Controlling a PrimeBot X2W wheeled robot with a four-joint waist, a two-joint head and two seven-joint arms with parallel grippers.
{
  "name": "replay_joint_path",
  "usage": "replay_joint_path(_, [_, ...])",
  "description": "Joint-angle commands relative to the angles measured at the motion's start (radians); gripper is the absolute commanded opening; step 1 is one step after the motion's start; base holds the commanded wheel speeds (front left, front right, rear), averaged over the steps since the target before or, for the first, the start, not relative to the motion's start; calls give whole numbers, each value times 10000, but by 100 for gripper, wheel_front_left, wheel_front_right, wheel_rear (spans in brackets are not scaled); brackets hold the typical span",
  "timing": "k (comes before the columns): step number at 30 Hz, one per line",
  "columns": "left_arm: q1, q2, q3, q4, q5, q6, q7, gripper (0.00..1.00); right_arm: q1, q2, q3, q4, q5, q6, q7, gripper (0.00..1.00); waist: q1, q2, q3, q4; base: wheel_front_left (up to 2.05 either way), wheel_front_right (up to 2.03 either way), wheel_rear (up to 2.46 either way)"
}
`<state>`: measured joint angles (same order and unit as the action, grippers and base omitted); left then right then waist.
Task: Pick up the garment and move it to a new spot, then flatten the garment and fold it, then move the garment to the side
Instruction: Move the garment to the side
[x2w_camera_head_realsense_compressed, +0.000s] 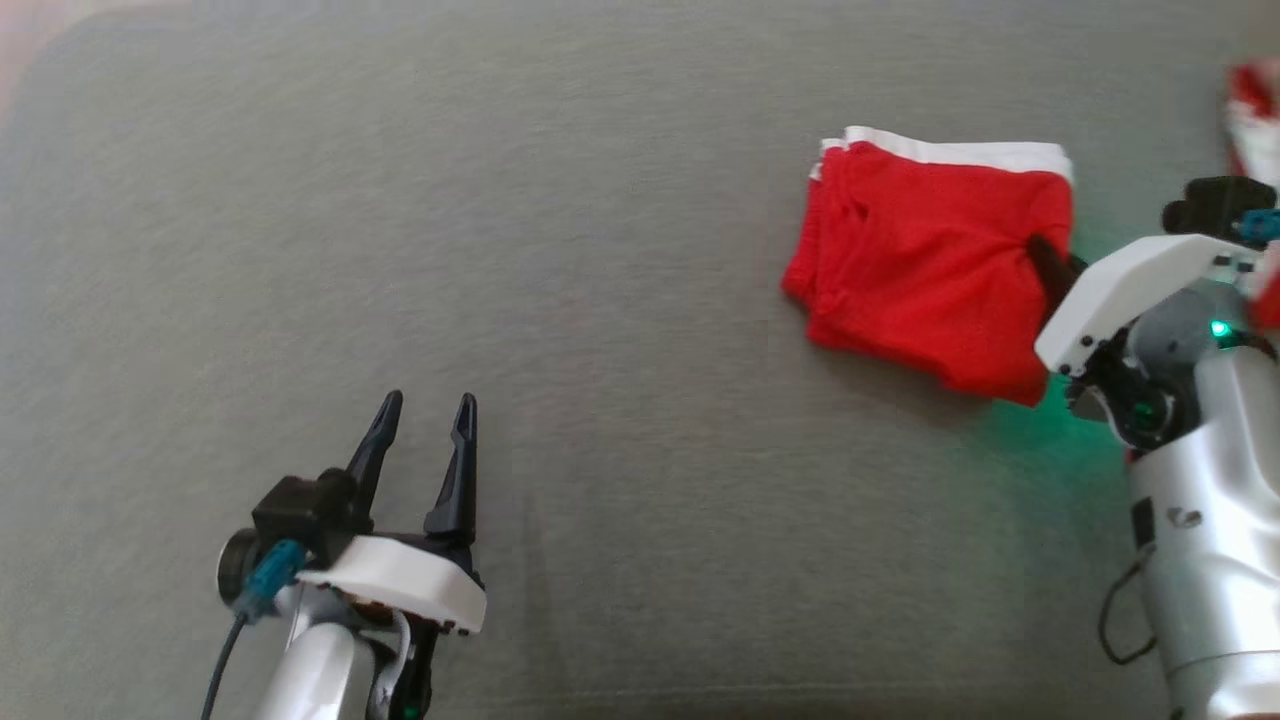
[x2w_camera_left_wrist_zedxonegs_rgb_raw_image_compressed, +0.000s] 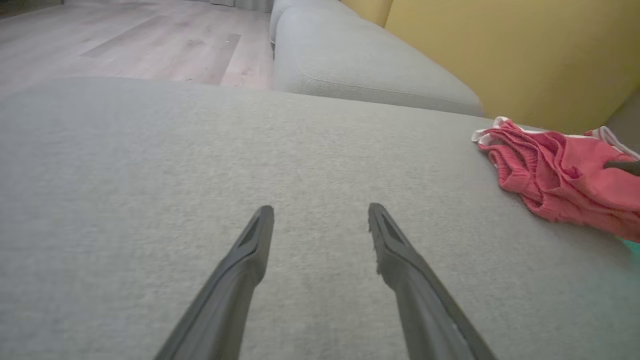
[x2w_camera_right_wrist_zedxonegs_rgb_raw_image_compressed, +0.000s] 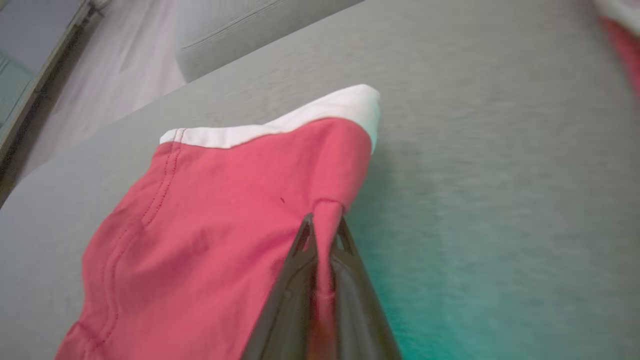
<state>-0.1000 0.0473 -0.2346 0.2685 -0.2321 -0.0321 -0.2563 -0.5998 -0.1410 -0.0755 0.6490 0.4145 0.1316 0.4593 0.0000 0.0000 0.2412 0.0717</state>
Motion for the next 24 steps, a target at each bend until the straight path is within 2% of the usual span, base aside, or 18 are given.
replay_joint_path(1, [-109, 30, 402, -251, 99, -45, -55, 100, -10, -124, 210, -359, 116, -9, -93, 0, 0, 0, -228, -927, 0, 0, 0])
replay_joint_path(5, [-294, 30, 397, -212, 278, -182, -55, 100, 106, -523, 476, -438, 175, -9, -274, 0, 0, 0, -169, -1539, 0, 0, 0])
replay_joint_path(9, [-442, 30, 487, -176, 363, -243, -55, 100, 35, -939, 923, -523, 37, -9, -718, 0, 0, 0, -46, -1724, 0, 0, 0])
replay_joint_path(17, [-571, 30, 373, -189, 462, -319, -55, 100, -1119, -2117, 1497, 75, -881, -9, -2071, 0, 0, 0, 532, -1145, 0, 0, 0])
replay_joint_path(24, [-661, 30, 411, -428, 691, -337, -55, 100, -2632, -3249, 804, 1056, -1542, -9, -2535, 0, 0, 0, 1460, -640, 0, 0, 0])
